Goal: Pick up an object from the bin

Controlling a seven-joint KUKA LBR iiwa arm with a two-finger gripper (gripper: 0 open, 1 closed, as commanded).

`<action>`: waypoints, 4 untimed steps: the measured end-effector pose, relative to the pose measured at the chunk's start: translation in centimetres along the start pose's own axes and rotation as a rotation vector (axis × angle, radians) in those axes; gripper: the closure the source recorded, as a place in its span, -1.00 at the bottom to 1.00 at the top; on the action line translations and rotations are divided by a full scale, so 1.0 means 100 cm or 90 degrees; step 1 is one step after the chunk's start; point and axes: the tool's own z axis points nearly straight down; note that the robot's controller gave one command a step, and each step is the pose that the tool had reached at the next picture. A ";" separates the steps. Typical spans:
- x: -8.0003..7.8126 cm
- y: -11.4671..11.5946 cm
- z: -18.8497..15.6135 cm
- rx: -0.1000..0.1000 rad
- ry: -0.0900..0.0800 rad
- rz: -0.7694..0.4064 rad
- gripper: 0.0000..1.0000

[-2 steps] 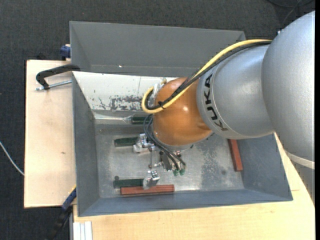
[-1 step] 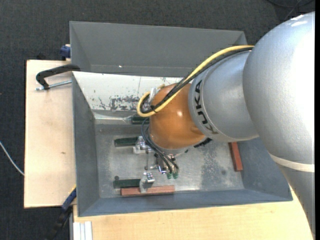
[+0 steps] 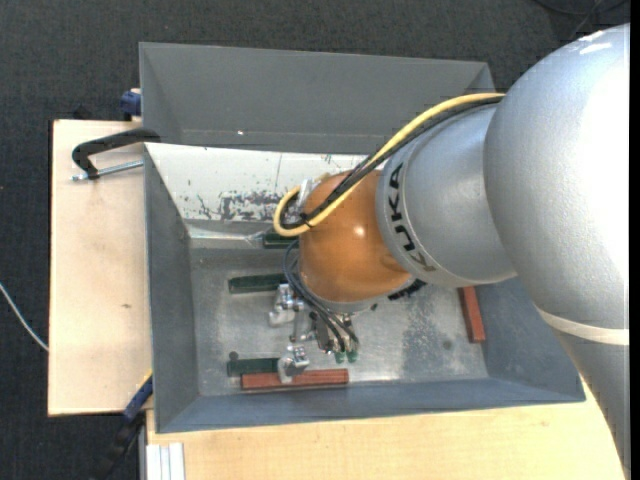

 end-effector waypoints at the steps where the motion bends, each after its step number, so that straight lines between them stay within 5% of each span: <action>1: 0.000 0.000 0.000 0.000 0.000 0.000 1.00; 2: 0.002 0.000 -0.003 0.000 0.003 0.000 1.00; 4: 0.000 0.000 -0.045 -0.003 -0.016 0.000 1.00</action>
Offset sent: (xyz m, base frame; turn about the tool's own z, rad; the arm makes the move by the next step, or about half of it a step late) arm 0.0001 0.0000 0.0904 0.0000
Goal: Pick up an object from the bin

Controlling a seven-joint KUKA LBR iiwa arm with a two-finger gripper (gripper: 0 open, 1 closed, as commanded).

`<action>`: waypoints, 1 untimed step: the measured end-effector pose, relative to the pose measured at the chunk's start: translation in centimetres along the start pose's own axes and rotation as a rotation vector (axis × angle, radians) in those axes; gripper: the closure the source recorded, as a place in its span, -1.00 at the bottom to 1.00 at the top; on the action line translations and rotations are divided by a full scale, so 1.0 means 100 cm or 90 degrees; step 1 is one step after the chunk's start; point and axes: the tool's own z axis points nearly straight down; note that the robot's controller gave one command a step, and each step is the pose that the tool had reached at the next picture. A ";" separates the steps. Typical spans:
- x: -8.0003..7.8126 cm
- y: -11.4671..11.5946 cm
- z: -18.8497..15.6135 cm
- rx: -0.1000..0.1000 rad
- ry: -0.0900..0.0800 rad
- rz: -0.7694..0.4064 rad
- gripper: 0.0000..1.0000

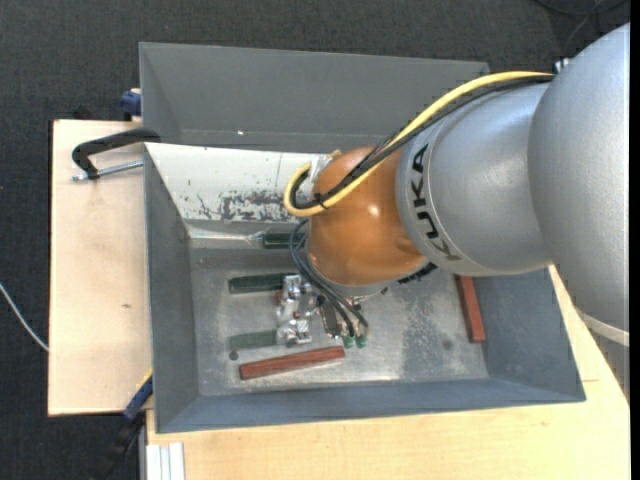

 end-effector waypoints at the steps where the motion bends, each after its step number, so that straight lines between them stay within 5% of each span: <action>1: 0.001 0.000 0.002 0.000 0.003 0.000 1.00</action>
Offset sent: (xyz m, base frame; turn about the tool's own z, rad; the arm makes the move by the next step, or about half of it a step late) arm 0.0001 -0.0001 0.0122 0.0000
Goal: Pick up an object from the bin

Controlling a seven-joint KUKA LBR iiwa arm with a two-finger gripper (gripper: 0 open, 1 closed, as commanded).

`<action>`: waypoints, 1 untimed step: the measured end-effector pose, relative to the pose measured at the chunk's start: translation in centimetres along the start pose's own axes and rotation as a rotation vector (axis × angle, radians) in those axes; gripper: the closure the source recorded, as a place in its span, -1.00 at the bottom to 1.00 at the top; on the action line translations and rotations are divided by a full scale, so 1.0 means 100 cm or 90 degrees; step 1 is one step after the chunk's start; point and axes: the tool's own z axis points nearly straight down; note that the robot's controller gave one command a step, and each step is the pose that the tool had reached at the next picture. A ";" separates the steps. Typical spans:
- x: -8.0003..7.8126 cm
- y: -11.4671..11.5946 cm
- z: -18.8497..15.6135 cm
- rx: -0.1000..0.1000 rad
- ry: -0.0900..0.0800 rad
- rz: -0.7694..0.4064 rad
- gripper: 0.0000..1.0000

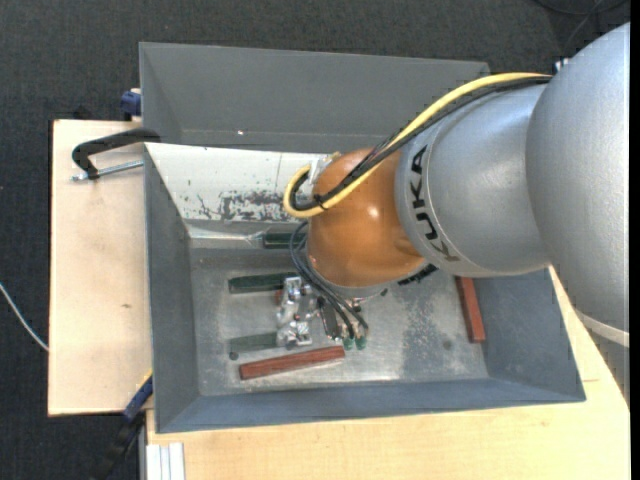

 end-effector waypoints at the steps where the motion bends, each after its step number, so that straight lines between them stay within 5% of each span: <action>1: 0.001 0.000 -0.008 0.001 0.003 0.000 1.00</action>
Offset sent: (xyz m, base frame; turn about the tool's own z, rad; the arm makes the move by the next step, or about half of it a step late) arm -0.0001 0.0000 0.0088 0.0000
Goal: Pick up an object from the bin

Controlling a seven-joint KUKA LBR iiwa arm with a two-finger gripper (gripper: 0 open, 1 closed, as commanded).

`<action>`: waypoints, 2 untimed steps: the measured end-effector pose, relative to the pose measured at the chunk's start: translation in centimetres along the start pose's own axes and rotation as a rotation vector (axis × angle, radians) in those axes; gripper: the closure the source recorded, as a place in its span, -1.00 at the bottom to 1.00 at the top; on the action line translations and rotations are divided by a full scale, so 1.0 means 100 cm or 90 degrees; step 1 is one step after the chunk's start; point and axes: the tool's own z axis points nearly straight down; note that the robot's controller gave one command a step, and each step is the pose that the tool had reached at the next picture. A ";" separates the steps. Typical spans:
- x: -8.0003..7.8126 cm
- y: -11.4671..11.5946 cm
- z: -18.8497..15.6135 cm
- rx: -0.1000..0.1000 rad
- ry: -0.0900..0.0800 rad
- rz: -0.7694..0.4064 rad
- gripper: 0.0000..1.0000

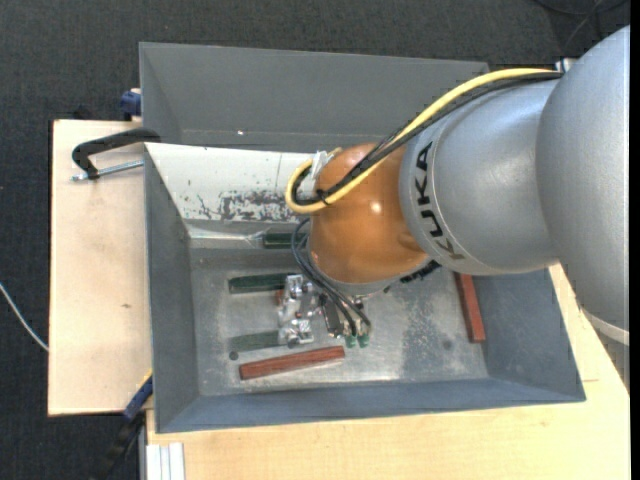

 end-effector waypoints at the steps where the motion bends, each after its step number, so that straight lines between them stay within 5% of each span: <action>1: -0.002 0.000 -0.008 0.000 -0.003 0.000 1.00; 2: -0.003 0.001 -0.012 -0.001 -0.004 0.000 1.00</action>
Offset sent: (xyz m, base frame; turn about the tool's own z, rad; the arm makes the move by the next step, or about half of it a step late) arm -0.0001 0.0000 0.0164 0.0000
